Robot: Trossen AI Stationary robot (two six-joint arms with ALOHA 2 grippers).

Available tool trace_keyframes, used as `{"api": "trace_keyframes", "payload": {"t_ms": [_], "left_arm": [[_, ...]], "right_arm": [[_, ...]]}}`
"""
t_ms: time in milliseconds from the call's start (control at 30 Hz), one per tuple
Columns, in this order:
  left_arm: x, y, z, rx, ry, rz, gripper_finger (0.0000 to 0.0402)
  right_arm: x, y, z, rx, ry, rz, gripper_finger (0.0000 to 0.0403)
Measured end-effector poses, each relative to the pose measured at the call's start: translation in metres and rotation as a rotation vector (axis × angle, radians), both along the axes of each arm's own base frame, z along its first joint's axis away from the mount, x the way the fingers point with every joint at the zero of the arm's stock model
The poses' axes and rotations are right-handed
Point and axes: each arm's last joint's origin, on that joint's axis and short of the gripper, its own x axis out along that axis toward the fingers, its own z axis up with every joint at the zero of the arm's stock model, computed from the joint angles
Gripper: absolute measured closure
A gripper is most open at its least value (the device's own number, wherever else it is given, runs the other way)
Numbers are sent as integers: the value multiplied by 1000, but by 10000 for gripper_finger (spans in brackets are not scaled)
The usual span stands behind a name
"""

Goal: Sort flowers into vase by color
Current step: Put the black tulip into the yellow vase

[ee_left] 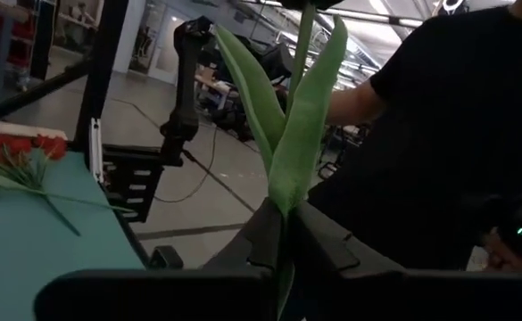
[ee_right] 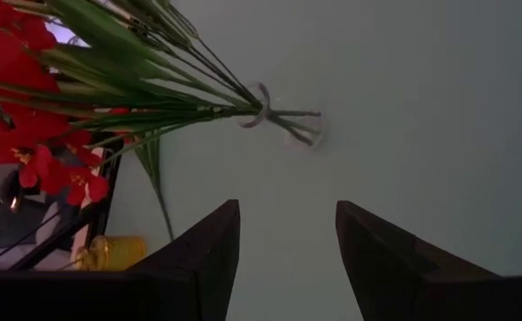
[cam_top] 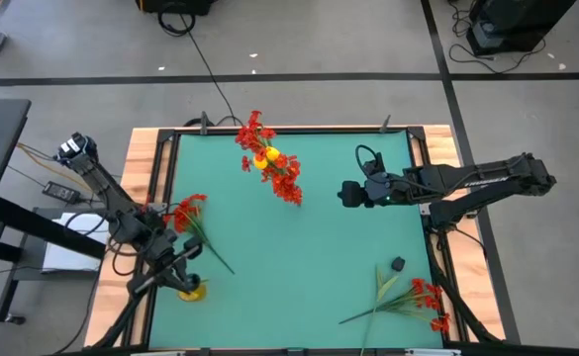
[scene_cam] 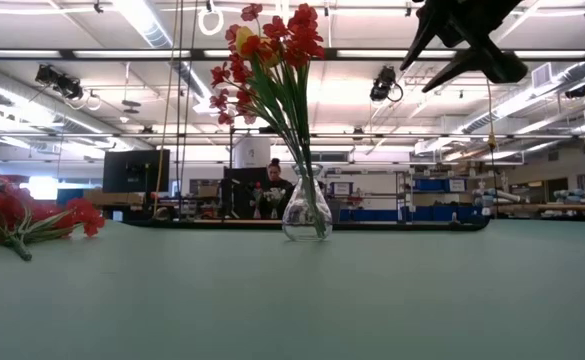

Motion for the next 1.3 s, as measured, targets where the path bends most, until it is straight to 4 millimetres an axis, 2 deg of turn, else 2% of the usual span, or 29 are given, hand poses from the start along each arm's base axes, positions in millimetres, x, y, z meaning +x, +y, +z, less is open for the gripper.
{"api": "trace_keyframes", "payload": {"t_ms": [100, 267, 433, 567, 833, 967, 1167, 1300], "left_arm": [[0, 0, -3, 35, 14, 11, 371], [2, 1, -14, 65, 140, 64, 370], [0, 3, -12, 50, 137, 67, 362], [-1, 5, -11, 33, 140, 68, 329], [-3, 7, -10, 31, 143, 78, 221], [-7, 12, -5, 24, 107, 81, 182], [-17, 27, 5, -8, 33, 169, 168], [-23, 39, 11, -32, 36, 302, 174]], "right_arm": [[0, 1, 0, 16, 0, 9, 208], [0, 1, 0, 43, -3, 12, 208], [0, 2, 0, 49, -9, 12, 208], [1, 6, 1, 51, -26, 28, 208], [0, 13, 1, 28, -22, 56, 208], [0, 16, 1, -7, -21, 59, 208], [5, 23, 6, -115, -68, 135, 208], [18, 34, 2, -167, -73, 361, 208]]}}
